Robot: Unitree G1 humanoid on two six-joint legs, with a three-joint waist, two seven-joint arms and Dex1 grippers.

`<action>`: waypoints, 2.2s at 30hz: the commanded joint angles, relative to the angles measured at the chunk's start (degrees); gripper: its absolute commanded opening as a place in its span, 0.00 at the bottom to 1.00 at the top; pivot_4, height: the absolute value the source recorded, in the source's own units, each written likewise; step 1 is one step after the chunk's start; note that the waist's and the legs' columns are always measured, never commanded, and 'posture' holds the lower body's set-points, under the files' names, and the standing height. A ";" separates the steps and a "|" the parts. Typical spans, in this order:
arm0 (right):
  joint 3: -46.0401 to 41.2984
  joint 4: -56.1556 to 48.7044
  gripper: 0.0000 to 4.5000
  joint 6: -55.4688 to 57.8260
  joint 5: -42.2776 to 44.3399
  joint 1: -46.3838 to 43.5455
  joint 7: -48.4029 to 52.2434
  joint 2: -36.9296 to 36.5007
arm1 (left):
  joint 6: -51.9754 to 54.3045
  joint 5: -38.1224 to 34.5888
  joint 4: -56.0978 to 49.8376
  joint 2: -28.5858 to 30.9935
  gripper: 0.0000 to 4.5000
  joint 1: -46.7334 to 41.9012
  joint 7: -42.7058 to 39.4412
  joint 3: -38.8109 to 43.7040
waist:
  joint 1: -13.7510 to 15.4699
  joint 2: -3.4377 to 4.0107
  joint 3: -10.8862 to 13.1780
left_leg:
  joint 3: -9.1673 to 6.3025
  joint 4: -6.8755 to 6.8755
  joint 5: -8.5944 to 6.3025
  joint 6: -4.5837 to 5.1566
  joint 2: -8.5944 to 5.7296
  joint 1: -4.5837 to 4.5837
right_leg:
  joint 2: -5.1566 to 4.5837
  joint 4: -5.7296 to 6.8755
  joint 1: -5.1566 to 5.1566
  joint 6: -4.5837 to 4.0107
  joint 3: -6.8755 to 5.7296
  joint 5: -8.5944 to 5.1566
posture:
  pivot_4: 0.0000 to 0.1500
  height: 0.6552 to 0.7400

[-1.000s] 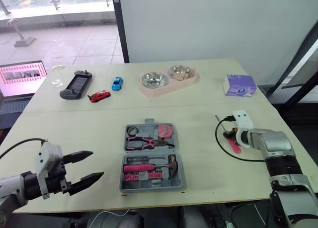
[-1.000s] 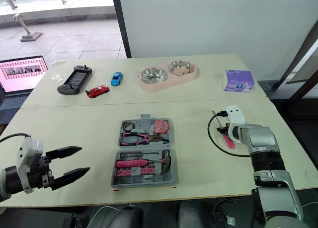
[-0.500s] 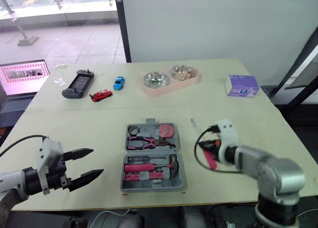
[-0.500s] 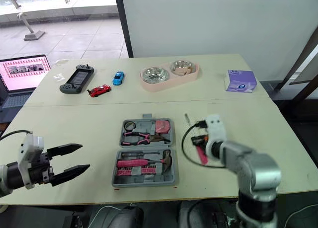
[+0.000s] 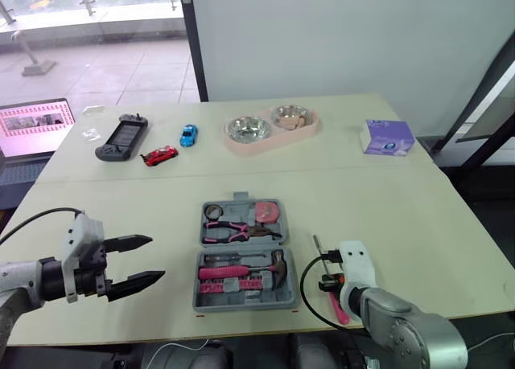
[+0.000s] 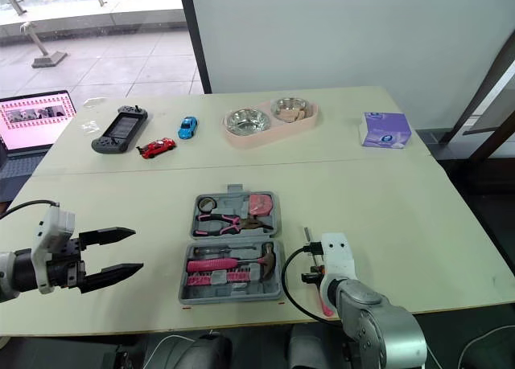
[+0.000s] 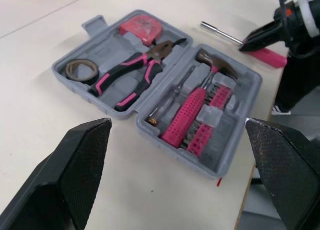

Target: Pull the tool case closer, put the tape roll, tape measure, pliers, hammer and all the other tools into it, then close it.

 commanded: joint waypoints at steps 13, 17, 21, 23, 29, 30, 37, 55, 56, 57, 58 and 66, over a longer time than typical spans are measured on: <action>-9.32 -2.50 1.00 -1.81 12.63 -17.18 20.09 -18.87 | -2.25 -2.79 -1.52 -1.60 1.00 2.59 -1.86 4.56 | -0.97 0.12 0.08 | 0.00 0.01 0.00 0.00 0.02 -0.03 | 0.02 0.01 -0.03 -0.01 -0.01 0.01 | 1.00 0.95; 0.54 1.34 1.00 -16.90 14.96 -23.25 41.56 -40.59 | -4.85 -1.88 -0.41 -2.50 1.00 3.31 -4.07 4.27 | -0.71 0.12 0.09 | -0.03 -0.02 -0.01 0.02 0.04 -0.04 | 0.03 -0.02 0.01 0.01 -0.09 -0.01 | 1.00 0.95; 11.31 9.08 1.00 -40.24 6.94 -26.64 57.08 -52.90 | -9.22 1.60 2.30 -2.76 1.00 3.37 -5.60 1.86 | -0.63 -0.02 0.11 | -0.02 0.00 -0.05 0.10 0.04 -0.11 | 0.02 -0.12 0.05 0.32 -0.14 0.04 | 1.00 0.95; 18.14 14.92 1.00 -56.31 -1.66 -28.55 63.41 -56.35 | -14.32 4.53 4.99 -3.78 1.00 2.48 -6.29 0.54 | -0.67 0.00 0.13 | 0.05 0.05 -0.05 0.09 0.03 -0.12 | 0.00 -0.15 0.05 0.32 -0.11 0.05 | 1.00 0.95; 29.63 29.53 1.00 -92.55 -16.99 -34.58 71.92 -54.76 | -25.88 5.46 10.47 -6.66 1.00 -1.08 -12.33 -1.16 | -0.91 -0.08 0.15 | 0.15 0.14 -0.04 0.07 0.04 -0.04 | -0.03 -0.08 0.07 0.28 -0.06 0.13 | 1.00 0.95; 30.81 31.40 1.00 -96.97 -18.98 -35.27 72.18 -54.15 | -25.90 5.54 10.52 -5.69 1.00 -0.85 -13.86 -1.86 | -0.89 -0.07 0.15 | 0.15 0.12 -0.04 0.06 0.04 -0.04 | -0.03 -0.08 0.06 0.28 -0.05 0.13 | 1.00 0.95; 36.50 42.65 1.00 -119.24 -31.52 -40.68 72.17 -51.25 | -24.75 3.35 9.87 -4.01 1.00 -0.46 -18.42 -3.31 | -0.82 -0.04 0.17 | 0.15 0.12 -0.03 0.06 0.03 -0.06 | -0.03 -0.07 0.03 0.26 -0.02 0.13 | 1.00 0.95; 44.09 51.42 1.00 -132.51 -47.82 -44.25 71.75 -44.77 | -22.00 2.70 7.83 -4.10 1.00 -1.05 -15.99 -4.34 | -0.90 -0.17 0.09 | 0.12 0.12 -0.03 0.04 0.03 0.02 | -0.01 0.01 0.07 0.25 -0.01 0.14 | 1.00 0.95; 44.20 51.66 1.00 -132.68 -48.71 -44.05 71.43 -44.61 | -21.85 2.60 7.70 -4.09 1.00 -1.06 -15.84 -4.27 | -0.93 -0.22 0.06 | 0.12 0.12 -0.03 0.04 0.03 0.05 | 0.00 0.01 0.08 0.23 -0.01 0.15 | 1.00 0.95; 44.47 51.82 0.94 -133.23 -49.43 -43.95 71.09 -44.34 | -21.77 2.58 7.65 -4.06 1.00 -1.10 -15.69 -4.22 | -0.92 -0.29 0.01 | 0.12 0.12 -0.03 0.04 0.04 0.10 | 0.01 0.01 0.12 0.23 -0.01 0.15 | 1.00 0.95; 44.70 51.92 0.88 -133.55 -49.59 -43.83 70.92 -43.98 | -21.66 2.50 7.61 -4.04 1.00 -1.14 -15.57 -4.16 | -0.92 -0.39 -0.04 | 0.12 0.11 -0.03 0.04 0.04 0.15 | 0.02 0.01 0.16 0.23 -0.01 0.15 | 1.00 0.95; 44.46 55.29 0.11 -135.81 -52.80 -44.86 67.71 -40.63 | -21.47 2.82 7.99 -4.07 1.00 -1.38 -15.19 -4.22 | -1.58 -1.16 -0.48 | 0.18 -0.03 -0.04 0.05 0.43 0.73 | 0.39 0.00 0.64 -0.11 0.00 0.11 | 1.00 0.95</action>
